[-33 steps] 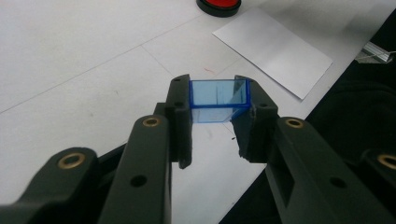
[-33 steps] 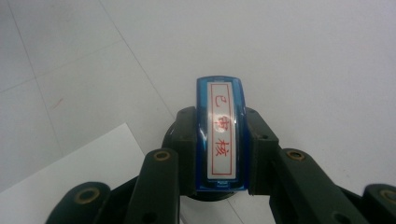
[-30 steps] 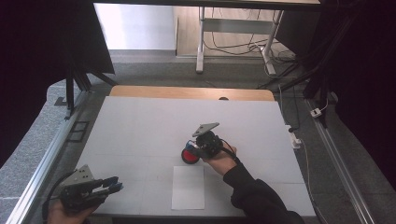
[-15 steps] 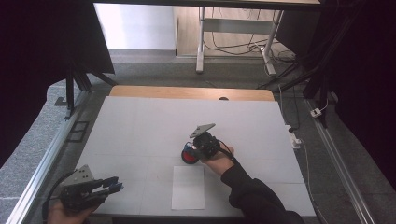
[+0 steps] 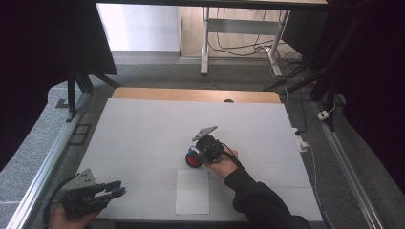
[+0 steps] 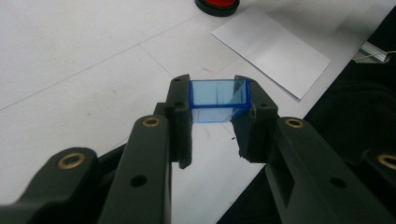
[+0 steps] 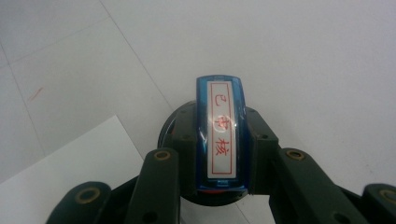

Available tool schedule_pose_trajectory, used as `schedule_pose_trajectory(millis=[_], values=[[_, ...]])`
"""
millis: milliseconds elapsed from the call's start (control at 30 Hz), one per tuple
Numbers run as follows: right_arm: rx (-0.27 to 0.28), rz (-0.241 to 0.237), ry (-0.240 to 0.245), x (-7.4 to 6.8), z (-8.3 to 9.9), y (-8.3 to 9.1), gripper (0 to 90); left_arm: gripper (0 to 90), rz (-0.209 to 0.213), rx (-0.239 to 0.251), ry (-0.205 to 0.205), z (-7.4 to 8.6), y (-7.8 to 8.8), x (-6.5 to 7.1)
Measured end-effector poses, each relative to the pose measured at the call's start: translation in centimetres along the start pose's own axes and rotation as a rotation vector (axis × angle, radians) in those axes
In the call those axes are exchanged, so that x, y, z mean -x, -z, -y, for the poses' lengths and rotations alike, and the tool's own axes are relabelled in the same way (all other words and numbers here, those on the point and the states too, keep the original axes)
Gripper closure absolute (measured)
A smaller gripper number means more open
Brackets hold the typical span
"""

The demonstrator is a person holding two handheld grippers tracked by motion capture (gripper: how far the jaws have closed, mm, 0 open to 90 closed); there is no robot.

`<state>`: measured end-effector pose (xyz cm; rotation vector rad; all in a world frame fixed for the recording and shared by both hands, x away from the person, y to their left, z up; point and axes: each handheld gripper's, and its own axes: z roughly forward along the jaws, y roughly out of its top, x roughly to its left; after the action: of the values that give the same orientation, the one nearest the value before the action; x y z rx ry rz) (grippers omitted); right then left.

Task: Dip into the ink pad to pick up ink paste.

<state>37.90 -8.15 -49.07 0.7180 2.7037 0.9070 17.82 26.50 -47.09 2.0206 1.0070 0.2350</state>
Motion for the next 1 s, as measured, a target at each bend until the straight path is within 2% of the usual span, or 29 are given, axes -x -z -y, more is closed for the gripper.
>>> schedule_pose_trajectory(millis=[67, 133, 300, 467, 1000], values=[[0.004, -0.009, -0.015, 0.2, 0.1, 0.0, 70.6, 68.5, 0.001, 0.002, 0.000, 0.0, 0.0, 0.0], [0.007, -0.008, -0.009, 0.2, 0.1, 0.0, 70.5, 68.5, 0.001, 0.004, 0.001, 0.0, 0.0, 0.0], [0.041, -0.020, -0.039, 0.3, 0.3, 0.3, 70.3, 68.5, 0.003, 0.006, 0.004, 0.0, 0.1, 0.0], [0.077, -0.018, -0.022, -0.1, -0.2, 1.3, 70.3, 68.5, 0.003, 0.007, 0.006, 0.0, 0.1, 0.0], [0.094, -0.030, -0.017, 0.1, -0.2, 2.2, 70.3, 68.5, 0.002, 0.010, 0.010, 0.0, 0.2, 0.0]])
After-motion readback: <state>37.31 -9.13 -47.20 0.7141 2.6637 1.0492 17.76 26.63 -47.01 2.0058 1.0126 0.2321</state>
